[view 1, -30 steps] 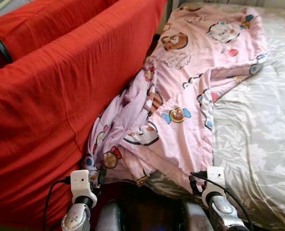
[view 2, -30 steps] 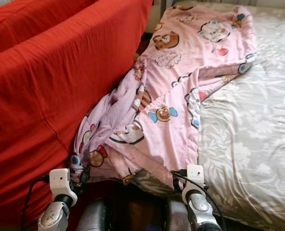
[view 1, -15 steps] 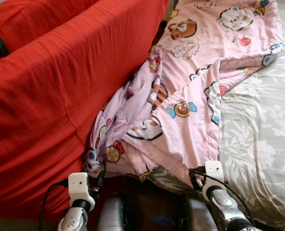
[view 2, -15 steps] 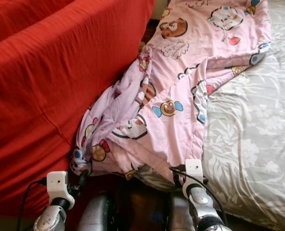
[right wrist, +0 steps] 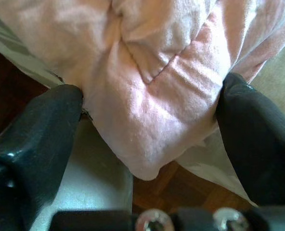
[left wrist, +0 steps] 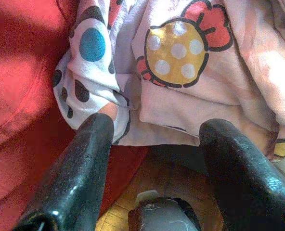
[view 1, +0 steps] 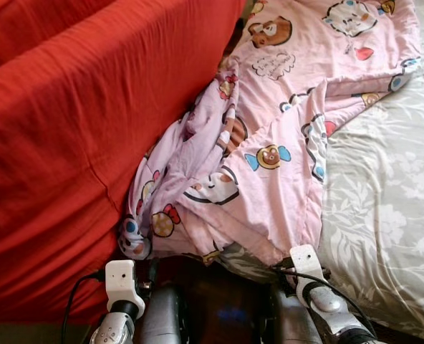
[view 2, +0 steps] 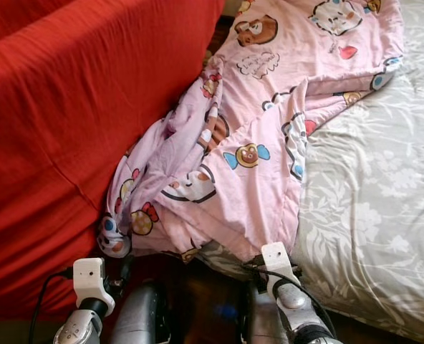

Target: Clean up the room

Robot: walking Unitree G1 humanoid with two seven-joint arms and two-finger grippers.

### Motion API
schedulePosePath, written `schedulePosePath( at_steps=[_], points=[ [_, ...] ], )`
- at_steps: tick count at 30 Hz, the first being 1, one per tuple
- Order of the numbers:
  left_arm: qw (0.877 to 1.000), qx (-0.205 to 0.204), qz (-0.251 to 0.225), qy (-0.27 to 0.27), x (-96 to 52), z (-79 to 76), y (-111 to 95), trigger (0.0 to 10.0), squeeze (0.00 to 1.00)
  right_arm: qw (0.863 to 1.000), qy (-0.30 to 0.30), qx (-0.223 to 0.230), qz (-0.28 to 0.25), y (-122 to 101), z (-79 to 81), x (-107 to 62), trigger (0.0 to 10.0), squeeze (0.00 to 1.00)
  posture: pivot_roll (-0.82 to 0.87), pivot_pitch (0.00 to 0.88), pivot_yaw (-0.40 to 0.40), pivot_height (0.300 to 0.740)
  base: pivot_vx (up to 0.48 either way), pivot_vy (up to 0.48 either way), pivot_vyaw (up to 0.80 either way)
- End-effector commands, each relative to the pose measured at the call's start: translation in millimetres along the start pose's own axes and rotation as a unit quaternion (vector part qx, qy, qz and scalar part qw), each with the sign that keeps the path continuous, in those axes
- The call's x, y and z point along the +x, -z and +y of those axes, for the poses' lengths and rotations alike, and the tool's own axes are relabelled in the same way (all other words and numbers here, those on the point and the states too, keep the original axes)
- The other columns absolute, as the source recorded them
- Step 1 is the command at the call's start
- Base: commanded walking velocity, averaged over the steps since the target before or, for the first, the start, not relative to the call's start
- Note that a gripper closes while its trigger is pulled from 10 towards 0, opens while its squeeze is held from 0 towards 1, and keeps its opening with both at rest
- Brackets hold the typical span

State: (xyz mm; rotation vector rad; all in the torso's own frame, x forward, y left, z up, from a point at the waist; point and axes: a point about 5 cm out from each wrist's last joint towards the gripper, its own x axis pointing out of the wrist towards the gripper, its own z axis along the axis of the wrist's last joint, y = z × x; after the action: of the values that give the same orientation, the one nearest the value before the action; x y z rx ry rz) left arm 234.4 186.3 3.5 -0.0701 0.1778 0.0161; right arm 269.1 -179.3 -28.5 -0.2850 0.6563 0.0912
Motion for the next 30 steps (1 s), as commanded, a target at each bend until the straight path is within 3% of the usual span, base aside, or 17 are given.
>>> schedulePosePath(
  at_steps=[1, 2, 11, 18, 30],
  points=[
    [1.000, 0.000, 0.023, -0.009, -9.9, 2.5, 12.0, 10.0, 0.00, 0.999, -0.012, -0.010, 0.029, 16.8, 6.1, -3.8, 3.5, 0.00, 0.09, 0.340, 0.047, 0.631, 0.000, 0.000, 0.00],
    [1.000, -0.002, 0.025, -0.011, -11.0, 2.0, 13.2, 10.0, 0.00, 0.999, -0.013, -0.016, 0.029, 17.4, 5.8, -4.0, 0.0, 0.00, 0.09, 0.340, 0.038, 0.631, 0.000, 0.000, 0.00],
    [0.999, -0.014, 0.025, -0.018, -11.3, -6.1, 16.3, 10.0, 0.00, 0.998, -0.012, -0.046, 0.037, 23.6, -0.7, -6.0, 0.0, 0.00, 0.07, 0.343, 0.001, 0.631, 0.000, 0.000, 0.00],
    [0.999, -0.027, 0.029, -0.034, -17.7, -4.0, 21.4, 10.0, 0.00, 0.998, -0.018, -0.050, 0.046, 30.6, -0.3, -8.2, 0.0, 0.00, 0.06, 0.340, -0.016, 0.631, 0.000, 0.000, 0.00],
    [0.999, -0.026, 0.032, -0.035, -14.7, -2.3, 20.2, 10.0, 0.00, 0.998, -0.018, -0.052, 0.043, 28.8, 3.5, -7.5, 0.0, 0.00, 0.06, 0.326, -0.010, 0.631, 0.000, 0.000, 0.00]
  ],
)
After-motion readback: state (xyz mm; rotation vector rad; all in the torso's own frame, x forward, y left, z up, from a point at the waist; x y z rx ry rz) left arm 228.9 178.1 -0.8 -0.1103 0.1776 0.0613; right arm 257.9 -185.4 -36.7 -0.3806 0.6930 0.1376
